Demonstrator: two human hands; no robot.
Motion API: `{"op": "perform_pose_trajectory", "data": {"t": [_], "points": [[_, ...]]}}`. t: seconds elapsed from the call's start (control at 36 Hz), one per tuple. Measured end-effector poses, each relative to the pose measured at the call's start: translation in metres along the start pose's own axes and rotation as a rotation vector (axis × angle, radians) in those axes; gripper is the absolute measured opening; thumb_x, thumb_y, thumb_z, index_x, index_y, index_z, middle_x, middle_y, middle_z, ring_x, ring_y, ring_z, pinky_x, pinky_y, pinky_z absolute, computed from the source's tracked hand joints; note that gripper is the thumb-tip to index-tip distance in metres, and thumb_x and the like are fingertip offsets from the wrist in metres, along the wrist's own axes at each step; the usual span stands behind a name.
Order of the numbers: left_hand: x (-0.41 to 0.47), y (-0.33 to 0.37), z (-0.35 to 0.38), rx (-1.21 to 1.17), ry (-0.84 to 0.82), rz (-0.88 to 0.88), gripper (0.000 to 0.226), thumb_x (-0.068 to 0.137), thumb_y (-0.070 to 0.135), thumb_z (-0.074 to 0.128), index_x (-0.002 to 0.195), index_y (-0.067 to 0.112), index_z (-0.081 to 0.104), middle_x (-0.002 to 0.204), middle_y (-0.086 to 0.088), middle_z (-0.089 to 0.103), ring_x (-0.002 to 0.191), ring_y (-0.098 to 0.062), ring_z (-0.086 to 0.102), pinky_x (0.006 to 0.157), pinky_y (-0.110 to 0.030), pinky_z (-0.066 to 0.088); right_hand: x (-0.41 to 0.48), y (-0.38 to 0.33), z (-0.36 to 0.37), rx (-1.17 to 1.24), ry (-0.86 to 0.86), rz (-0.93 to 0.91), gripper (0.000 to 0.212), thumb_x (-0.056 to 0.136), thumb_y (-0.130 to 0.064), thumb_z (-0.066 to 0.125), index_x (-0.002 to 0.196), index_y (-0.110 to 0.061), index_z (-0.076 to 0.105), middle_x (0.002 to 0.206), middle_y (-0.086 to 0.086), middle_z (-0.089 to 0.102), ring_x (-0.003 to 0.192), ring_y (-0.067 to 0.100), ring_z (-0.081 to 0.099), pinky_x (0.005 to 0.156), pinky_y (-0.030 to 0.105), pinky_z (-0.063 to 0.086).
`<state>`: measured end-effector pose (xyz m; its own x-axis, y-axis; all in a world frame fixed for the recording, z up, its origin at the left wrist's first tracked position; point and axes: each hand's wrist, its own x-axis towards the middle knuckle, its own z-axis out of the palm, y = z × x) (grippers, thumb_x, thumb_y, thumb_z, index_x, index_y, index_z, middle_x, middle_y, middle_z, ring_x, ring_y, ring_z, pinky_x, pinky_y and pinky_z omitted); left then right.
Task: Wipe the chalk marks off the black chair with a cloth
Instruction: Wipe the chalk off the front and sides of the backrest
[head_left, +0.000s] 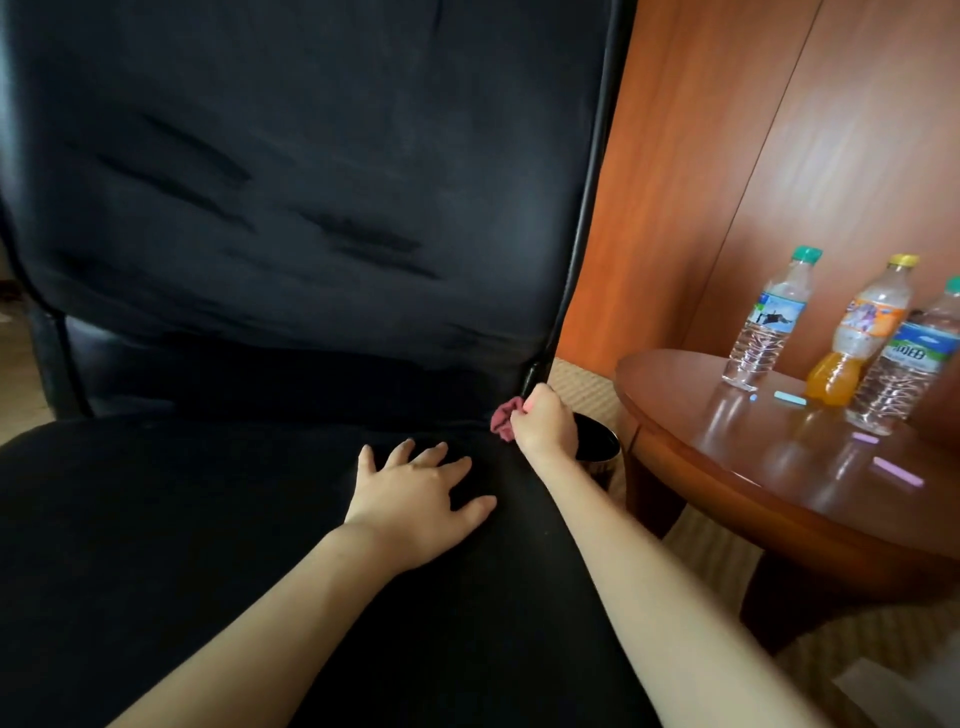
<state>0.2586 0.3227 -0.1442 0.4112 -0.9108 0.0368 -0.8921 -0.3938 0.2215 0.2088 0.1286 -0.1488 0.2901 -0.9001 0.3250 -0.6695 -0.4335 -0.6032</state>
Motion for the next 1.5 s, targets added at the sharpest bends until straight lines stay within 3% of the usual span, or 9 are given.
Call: {"op": "perform_pose_trajectory", "data": {"t": [0.28, 0.5, 0.64, 0.78, 0.86, 0.94, 1.06, 1.31, 1.5], "points": [[0.0, -0.001, -0.001, -0.003, -0.009, 0.019, 0.067, 0.09, 0.069, 0.027, 0.148, 0.039, 0.021, 0.159, 0.008, 0.012, 0.147, -0.024, 0.002, 0.115, -0.055, -0.002, 0.011, -0.019, -0.019, 0.349, 0.337, 0.019, 0.01, 0.091, -0.011, 0.057, 0.084, -0.014, 0.049, 0.08, -0.001, 0.054, 0.078, 0.021, 0.05, 0.064, 0.024, 0.03], [-0.004, 0.0, 0.0, -0.043, 0.074, 0.038, 0.061, 0.092, 0.064, 0.032, 0.146, 0.034, 0.031, 0.156, 0.006, 0.024, 0.146, -0.021, 0.013, 0.117, -0.05, 0.004, 0.014, -0.022, -0.023, 0.157, 0.131, 0.046, 0.009, 0.095, -0.016, 0.053, 0.097, -0.008, 0.055, 0.102, 0.013, 0.064, 0.099, 0.032, 0.059, 0.067, 0.029, 0.034], [-0.001, -0.004, 0.0, -0.024, 0.221, 0.045, 0.052, 0.094, 0.053, 0.038, 0.142, 0.031, 0.038, 0.149, 0.006, 0.034, 0.14, -0.017, 0.026, 0.117, -0.045, 0.016, 0.0, -0.009, -0.006, 0.092, -0.015, 0.124, 0.016, 0.09, -0.017, 0.056, 0.103, -0.008, 0.058, 0.108, 0.014, 0.065, 0.103, 0.033, 0.06, 0.071, 0.033, 0.042], [0.03, -0.022, -0.017, 0.217, 0.697, 0.173, 0.075, 0.061, 0.028, 0.079, 0.13, 0.013, 0.057, 0.141, -0.018, 0.047, 0.131, -0.038, 0.043, 0.103, -0.061, 0.035, -0.007, -0.003, 0.003, 0.271, 0.092, 0.145, 0.005, 0.091, -0.015, 0.055, 0.09, -0.013, 0.05, 0.085, 0.006, 0.058, 0.087, 0.031, 0.061, 0.065, 0.03, 0.038], [0.049, -0.014, -0.039, 0.34, 0.706, 0.149, 0.1, 0.063, 0.038, 0.078, 0.149, 0.019, 0.03, 0.156, -0.017, 0.021, 0.143, -0.038, 0.021, 0.109, -0.063, 0.015, -0.005, -0.002, 0.004, 0.455, 0.244, 0.119, 0.01, 0.091, -0.016, 0.059, 0.089, -0.01, 0.052, 0.086, 0.007, 0.062, 0.086, 0.031, 0.062, 0.068, 0.032, 0.042], [0.074, -0.006, -0.04, 0.401, 0.595, 0.075, 0.111, 0.079, 0.054, 0.062, 0.148, 0.026, -0.021, 0.154, -0.014, -0.027, 0.143, -0.036, -0.021, 0.11, -0.063, -0.005, 0.001, -0.005, 0.003, 0.517, 0.395, 0.036, 0.012, 0.09, -0.019, 0.062, 0.089, -0.01, 0.054, 0.089, 0.007, 0.064, 0.086, 0.029, 0.06, 0.068, 0.029, 0.036], [0.084, -0.011, -0.028, 0.398, 0.606, 0.057, 0.119, 0.077, 0.055, 0.062, 0.141, 0.027, -0.034, 0.148, -0.011, -0.04, 0.139, -0.035, -0.032, 0.109, -0.062, -0.012, 0.016, -0.005, 0.006, 0.369, 0.498, -0.191, 0.012, 0.086, -0.013, 0.065, 0.092, -0.008, 0.056, 0.094, 0.007, 0.059, 0.088, 0.022, 0.051, 0.07, 0.02, 0.028], [0.091, -0.036, -0.015, 0.425, 0.727, 0.13, 0.12, 0.062, 0.044, 0.076, 0.15, 0.028, -0.005, 0.16, -0.011, -0.006, 0.145, -0.033, -0.007, 0.11, -0.058, -0.007, 0.032, -0.005, 0.009, 0.452, 0.314, -0.229, 0.02, 0.084, -0.009, 0.064, 0.09, -0.01, 0.045, 0.099, 0.003, 0.046, 0.08, 0.016, 0.047, 0.068, 0.02, 0.034], [0.083, -0.043, -0.015, 0.435, 0.794, 0.164, 0.116, 0.053, 0.038, 0.083, 0.15, 0.024, 0.02, 0.159, -0.011, 0.014, 0.145, -0.034, 0.012, 0.109, -0.061, 0.005, 0.031, 0.032, 0.024, 0.288, -0.098, 0.159, 0.022, 0.082, -0.018, 0.066, 0.099, -0.006, 0.063, 0.088, 0.007, 0.065, 0.077, 0.023, 0.059, 0.055, 0.026, 0.042]]}}
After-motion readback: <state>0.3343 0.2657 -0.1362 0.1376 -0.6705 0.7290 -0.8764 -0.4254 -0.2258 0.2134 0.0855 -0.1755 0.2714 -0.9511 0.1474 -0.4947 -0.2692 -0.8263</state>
